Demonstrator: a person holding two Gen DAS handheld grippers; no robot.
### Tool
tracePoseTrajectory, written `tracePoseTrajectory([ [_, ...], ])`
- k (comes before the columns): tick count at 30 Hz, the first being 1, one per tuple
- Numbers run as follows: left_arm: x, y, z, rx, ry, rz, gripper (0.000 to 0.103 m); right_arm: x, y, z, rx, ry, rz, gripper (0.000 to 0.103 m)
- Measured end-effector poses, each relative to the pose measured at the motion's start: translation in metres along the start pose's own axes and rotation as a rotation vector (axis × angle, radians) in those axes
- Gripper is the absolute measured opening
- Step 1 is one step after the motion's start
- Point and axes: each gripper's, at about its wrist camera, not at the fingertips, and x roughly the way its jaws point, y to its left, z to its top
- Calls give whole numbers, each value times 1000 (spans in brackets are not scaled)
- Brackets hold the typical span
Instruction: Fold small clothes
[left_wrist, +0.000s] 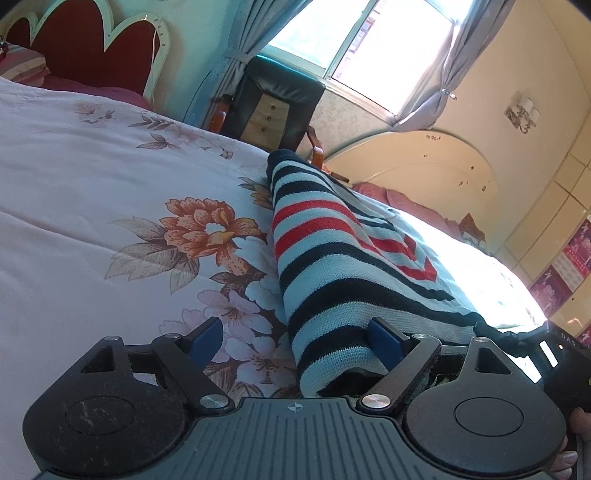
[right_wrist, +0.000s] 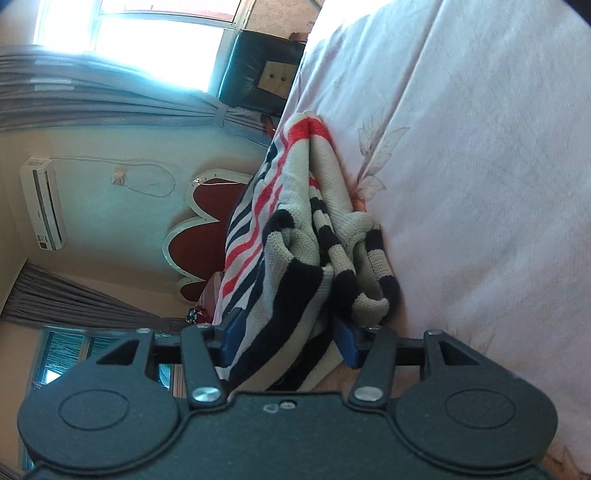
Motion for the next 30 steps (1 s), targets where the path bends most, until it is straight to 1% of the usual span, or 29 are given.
tracePoseTrajectory([
  [1, 0, 0, 0, 3, 2, -2, 85, -1, 3, 2, -20, -17, 13, 49],
  [3, 1, 2, 1, 6, 0, 5, 85, -8, 9, 6, -48, -113, 51, 48],
  [4, 1, 2, 0, 6, 1, 6, 85, -10, 10, 9, -57, -147, 54, 51],
  [5, 2, 3, 0, 2, 5, 3, 85, -8, 11, 13, -70, -160, 15, 51],
  [6, 3, 4, 0, -3, 6, 2, 85, -3, 10, 16, -76, -139, -33, 49],
  [7, 3, 4, -1, -3, 6, 2, 85, 1, 8, 19, -79, -113, -36, 47],
  [10, 4, 4, -1, -1, 8, 3, 85, 4, 17, 20, -152, -63, -48, 50],
  [11, 4, 4, -1, 2, 10, 6, 85, 1, 22, 20, -149, -46, -36, 50],
  [12, 5, 4, -1, 5, 12, 14, 85, -2, 25, 21, -118, -29, -10, 50],
  [14, 5, 6, 0, 5, 15, 16, 85, -16, 32, 18, -70, -14, 90, 49],
  [15, 5, 6, 0, 2, 18, 13, 85, -21, 38, 16, -77, -5, 127, 47],
  [16, 6, 5, 0, 2, 23, 13, 85, -23, 43, 16, -102, 3, 127, 44],
  [18, 8, 3, 1, 8, 27, 13, 85, -30, 51, 16, -196, -43, 38, 44],
  [19, 8, 2, 1, 11, 28, 14, 85, -31, 47, 19, -208, -58, 10, 45],
  [22, 6, -1, 1, 26, 27, 12, 85, -28, 26, 29, -173, -53, -45, 45],
  [23, 6, -1, 1, 30, 28, 12, 85, -28, 19, 30, -168, -53, -49, 45],
  [25, 7, 0, 0, 29, 34, 10, 85, -29, 14, 33, -167, -57, -22, 46],
  [27, 8, 2, 0, 21, 38, 7, 85, -24, 13, 36, -187, -43, 9, 47],
  [28, 8, 2, -1, 18, 40, 7, 85, -19, 14, 38, -206, -21, 27, 48],
  [30, 9, 2, 0, 22, 44, 11, 85, -10, 20, 38, -262, 69, 62, 51],
])
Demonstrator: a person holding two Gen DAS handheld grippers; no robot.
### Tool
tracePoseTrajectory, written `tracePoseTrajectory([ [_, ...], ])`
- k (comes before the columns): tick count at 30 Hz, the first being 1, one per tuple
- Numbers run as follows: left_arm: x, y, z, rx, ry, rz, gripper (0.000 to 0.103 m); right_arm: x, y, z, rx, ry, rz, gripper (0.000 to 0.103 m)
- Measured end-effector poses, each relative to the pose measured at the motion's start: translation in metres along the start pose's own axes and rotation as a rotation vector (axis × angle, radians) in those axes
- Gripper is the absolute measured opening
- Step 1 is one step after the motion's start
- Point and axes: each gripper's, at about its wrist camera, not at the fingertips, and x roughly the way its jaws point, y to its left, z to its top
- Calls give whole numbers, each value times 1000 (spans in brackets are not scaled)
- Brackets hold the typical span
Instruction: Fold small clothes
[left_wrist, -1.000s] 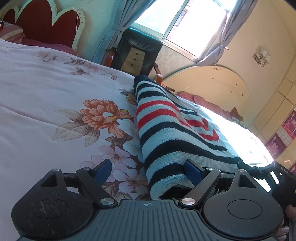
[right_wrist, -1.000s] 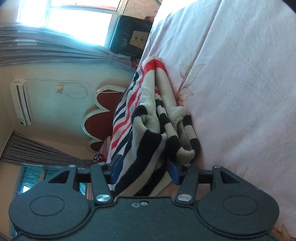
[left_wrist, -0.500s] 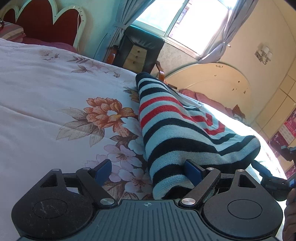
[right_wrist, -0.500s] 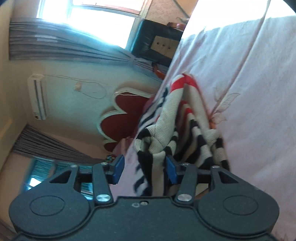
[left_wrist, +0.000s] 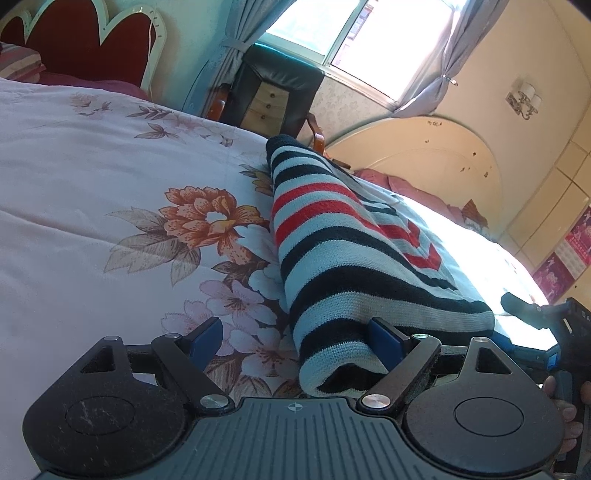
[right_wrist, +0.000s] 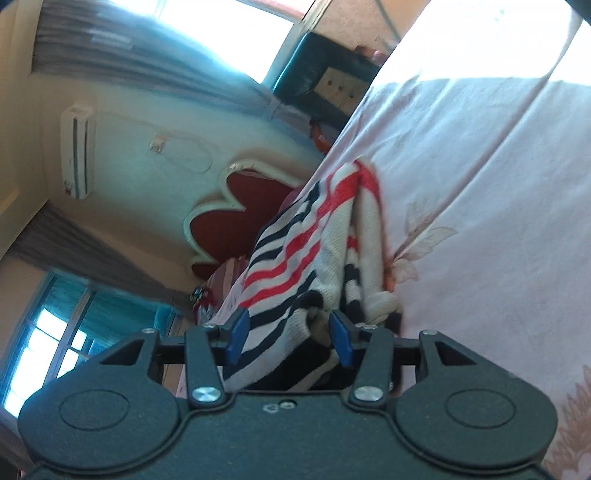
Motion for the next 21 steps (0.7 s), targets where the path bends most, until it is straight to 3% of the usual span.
tracePoseTrajectory([
  [1, 1, 0, 0, 1, 3, -2, 85, 3, 6, 0, -61, 36, -6, 56],
  [4, 2, -2, 0, 9, 9, -5, 85, 5, 18, -6, -210, 92, -34, 56],
  [6, 3, -2, 0, 9, 10, -8, 85, 6, 28, -11, -342, 107, -88, 47],
  [8, 3, -2, -1, 13, 5, -3, 85, 14, 40, -17, -499, 149, -178, 26],
  [10, 1, -6, -2, 54, -6, 34, 85, 19, 48, -18, -579, 222, -218, 14],
  [12, -5, -19, -2, 155, -24, 91, 85, 18, 43, -2, -387, 278, -172, 8],
  [15, 0, -29, -5, 263, 2, 128, 85, -4, 46, 6, -196, 256, -112, 7],
  [18, 12, -17, -4, 170, 42, 87, 85, 4, 19, 1, -97, 267, -268, 6],
  [21, -10, -22, 0, 193, -27, 76, 85, 1, 18, -6, -62, 227, -261, 7],
])
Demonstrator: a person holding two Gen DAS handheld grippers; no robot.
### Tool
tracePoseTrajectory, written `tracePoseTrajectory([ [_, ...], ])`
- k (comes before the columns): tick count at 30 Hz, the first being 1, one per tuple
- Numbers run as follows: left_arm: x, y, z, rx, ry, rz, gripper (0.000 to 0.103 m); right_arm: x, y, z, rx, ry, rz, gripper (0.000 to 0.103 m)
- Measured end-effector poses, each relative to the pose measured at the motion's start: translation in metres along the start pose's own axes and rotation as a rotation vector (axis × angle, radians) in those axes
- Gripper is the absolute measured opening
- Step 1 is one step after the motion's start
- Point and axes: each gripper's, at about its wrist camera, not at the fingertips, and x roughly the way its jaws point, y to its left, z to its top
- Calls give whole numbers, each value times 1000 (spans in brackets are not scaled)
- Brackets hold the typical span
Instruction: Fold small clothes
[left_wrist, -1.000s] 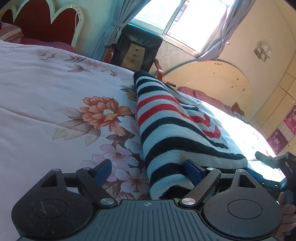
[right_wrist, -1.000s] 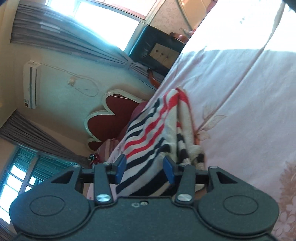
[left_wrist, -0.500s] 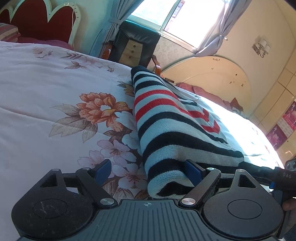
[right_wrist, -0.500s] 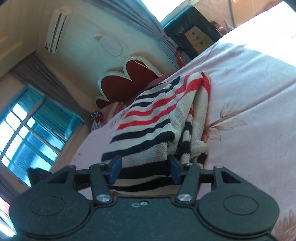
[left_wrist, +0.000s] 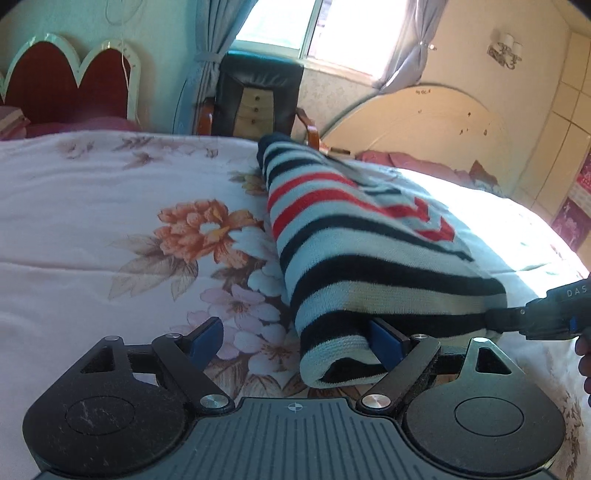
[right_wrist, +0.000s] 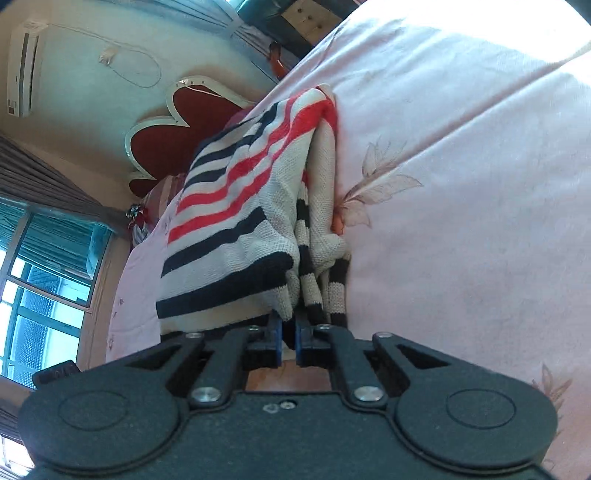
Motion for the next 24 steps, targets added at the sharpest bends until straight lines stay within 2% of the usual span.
tracePoseTrajectory([
  [1, -9, 0, 5, 2, -33, -15, 85, -5, 7, -3, -25, -12, -21, 7],
  [2, -15, -1, 10, 12, -61, -26, 85, -10, 17, -4, -73, -38, -70, 19],
  [3, -18, -3, 16, 29, -82, -32, 85, -19, 31, -7, -143, -85, -123, 23],
  [4, -15, -6, 23, 50, -83, -34, 85, -30, 44, -9, -216, -142, -167, 25],
  [5, -7, -8, 27, 62, -67, -31, 85, -38, 57, -11, -282, -195, -187, 23],
  [6, 2, -11, 30, 70, -51, -29, 85, -40, 67, -12, -324, -229, -180, 20],
  [7, 14, -13, 31, 81, -27, -31, 85, -36, 73, -12, -357, -234, -173, 18],
  [9, 34, -15, 27, 85, 44, -7, 85, -13, 80, -13, -457, -189, -239, 14],
  [10, 39, -15, 24, 71, 63, -23, 85, 1, 78, -15, -503, -152, -284, 3],
  [11, 40, -14, 21, 62, 66, -24, 85, 15, 70, -12, -525, -116, -320, 0],
  [14, 30, -16, 27, 73, 56, -27, 85, 11, 68, -8, -449, -113, -274, 0],
  [15, 26, -15, 31, 71, 33, -28, 85, 2, 72, -6, -444, -135, -259, 6],
  [17, 26, -12, 38, 56, 12, -30, 85, -7, 71, 0, -409, -210, -231, 68],
  [18, 30, -9, 43, 44, 16, -36, 85, -8, 69, 6, -391, -227, -239, 66],
  [19, 35, -7, 46, 35, 19, -41, 85, -5, 66, 13, -373, -220, -238, 45],
  [20, 39, -7, 48, 33, 24, -43, 85, 3, 64, 21, -368, -190, -238, 29],
  [21, 45, -7, 49, 32, 33, -44, 85, 11, 64, 26, -378, -168, -254, 29],
  [22, 49, -7, 49, 25, 40, -51, 85, 19, 62, 30, -379, -157, -274, 34],
  [23, 53, -8, 50, 17, 45, -57, 85, 27, 56, 34, -349, -139, -276, 36],
  [24, 56, -9, 51, 18, 52, -55, 85, 34, 47, 38, -298, -115, -246, 33],
])
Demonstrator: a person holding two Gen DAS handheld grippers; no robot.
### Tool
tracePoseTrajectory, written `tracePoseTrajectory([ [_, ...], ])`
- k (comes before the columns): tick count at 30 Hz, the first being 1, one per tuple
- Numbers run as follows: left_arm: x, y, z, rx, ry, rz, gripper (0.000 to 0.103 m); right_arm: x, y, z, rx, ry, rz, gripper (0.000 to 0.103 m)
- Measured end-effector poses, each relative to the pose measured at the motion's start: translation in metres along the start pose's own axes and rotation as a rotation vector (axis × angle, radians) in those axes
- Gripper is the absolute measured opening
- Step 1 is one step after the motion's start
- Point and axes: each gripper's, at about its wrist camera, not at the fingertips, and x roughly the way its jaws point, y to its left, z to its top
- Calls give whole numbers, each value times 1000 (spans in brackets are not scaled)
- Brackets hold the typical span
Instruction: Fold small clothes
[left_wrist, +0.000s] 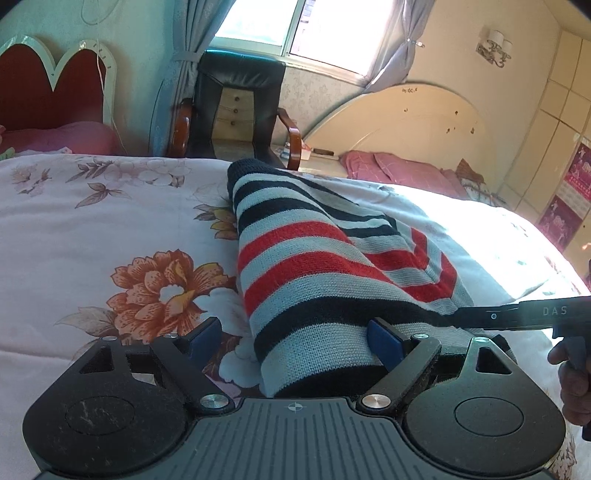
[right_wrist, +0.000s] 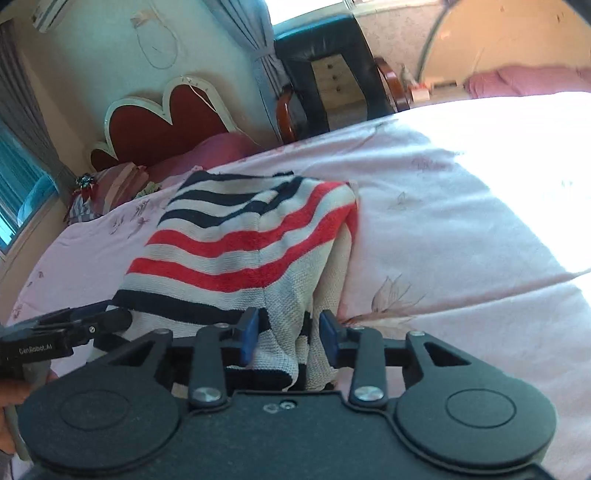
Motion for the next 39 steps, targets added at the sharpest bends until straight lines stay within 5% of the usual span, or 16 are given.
tracePoseTrajectory([
  [2, 1, -3, 2, 5, 7, -6, 85, 4, -5, -1, -5, -5, 39, 17],
  [5, 5, -8, 3, 30, 17, -11, 85, -5, -15, 0, -8, -17, 16, 13],
  [9, 10, -3, 6, 10, 34, -28, 86, -3, -12, 6, 0, 22, 28, 22],
  [10, 9, -2, 8, 15, 35, -30, 86, -8, -12, 9, 13, -2, 19, 37],
  [11, 8, -1, 9, 19, 37, -37, 86, -16, -14, 11, 30, -41, 7, 67],
  [12, 8, 0, 11, 18, 39, -47, 86, -21, -19, 14, 56, -70, 14, 80],
  [13, 9, 3, 13, 8, 46, -65, 86, -22, -26, 15, 97, -67, 42, 82],
  [17, 28, 31, 13, -187, 131, -235, 85, 6, -58, 13, 266, 109, 178, 75],
  [21, 55, 49, 4, -319, 176, -374, 85, 22, -56, 9, 270, 127, 264, 73],
  [23, 62, 47, 8, -323, 177, -383, 85, 34, -47, 6, 253, 151, 289, 61],
  [26, 62, 27, 12, -191, 156, -306, 70, 38, -31, 5, 167, 111, 230, 41],
  [31, 43, 31, 13, -197, 97, -344, 52, 23, 8, 3, 13, 34, 113, 35],
  [39, -51, 104, 13, -203, 4, -341, 50, 4, 120, 4, -166, -21, 173, 33],
])
